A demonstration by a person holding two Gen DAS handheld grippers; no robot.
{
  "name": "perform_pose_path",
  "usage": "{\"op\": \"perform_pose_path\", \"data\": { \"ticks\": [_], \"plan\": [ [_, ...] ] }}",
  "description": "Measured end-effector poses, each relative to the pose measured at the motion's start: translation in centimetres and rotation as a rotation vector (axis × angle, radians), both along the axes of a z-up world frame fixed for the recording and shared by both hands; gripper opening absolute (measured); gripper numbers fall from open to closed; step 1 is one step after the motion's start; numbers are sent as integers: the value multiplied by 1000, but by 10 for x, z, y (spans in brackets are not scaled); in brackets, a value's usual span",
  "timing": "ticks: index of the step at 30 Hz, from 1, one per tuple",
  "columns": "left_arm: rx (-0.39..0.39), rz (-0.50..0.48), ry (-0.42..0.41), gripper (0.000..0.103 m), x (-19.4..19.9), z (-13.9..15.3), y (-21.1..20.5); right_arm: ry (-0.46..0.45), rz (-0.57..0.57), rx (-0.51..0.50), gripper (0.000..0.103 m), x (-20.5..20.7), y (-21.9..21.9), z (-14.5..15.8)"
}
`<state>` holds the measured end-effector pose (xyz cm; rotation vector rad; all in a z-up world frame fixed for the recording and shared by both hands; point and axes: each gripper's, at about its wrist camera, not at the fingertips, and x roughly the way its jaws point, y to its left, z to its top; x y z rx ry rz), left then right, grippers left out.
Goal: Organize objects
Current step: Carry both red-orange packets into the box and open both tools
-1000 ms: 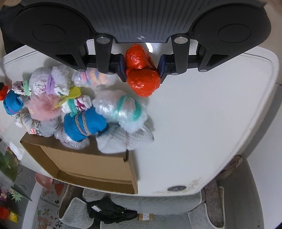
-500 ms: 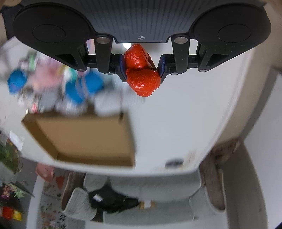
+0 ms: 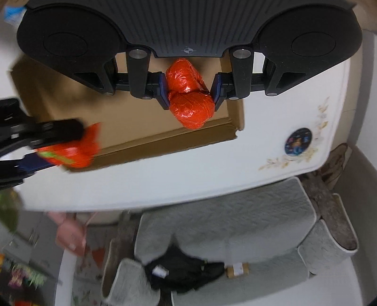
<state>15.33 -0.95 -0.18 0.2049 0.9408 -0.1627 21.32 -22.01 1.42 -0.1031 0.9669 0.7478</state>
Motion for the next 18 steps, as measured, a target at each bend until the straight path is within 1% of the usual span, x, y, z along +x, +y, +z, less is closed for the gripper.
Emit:
{"op": "perform_pose_path", "data": {
  "ticks": [2, 4, 7, 8, 10, 12, 15, 18],
  "plan": [
    [11, -2, 33, 43, 17, -19, -1, 55, -12, -37, 47, 16, 22, -24],
    [13, 9, 46, 43, 24, -32, 4, 82, -27, -66, 47, 26, 39, -43],
    [8, 11, 46, 43, 33, -42, 11, 117, -64, -85, 48, 42, 53, -61],
    [18, 7, 41, 43, 34, -45, 11, 118, -71, -93, 48, 47, 58, -65],
    [53, 1, 34, 43, 37, -50, 9, 130, -82, -108, 48, 53, 64, -70],
    [54, 6, 31, 44, 40, -52, 10, 135, -95, -120, 48, 56, 66, -73],
    [94, -7, 24, 45, 41, -59, 4, 155, -109, -128, 48, 59, 64, -69],
    [99, -14, 22, 46, 39, -63, 3, 162, -108, -154, 48, 60, 73, -74]
  ]
}}
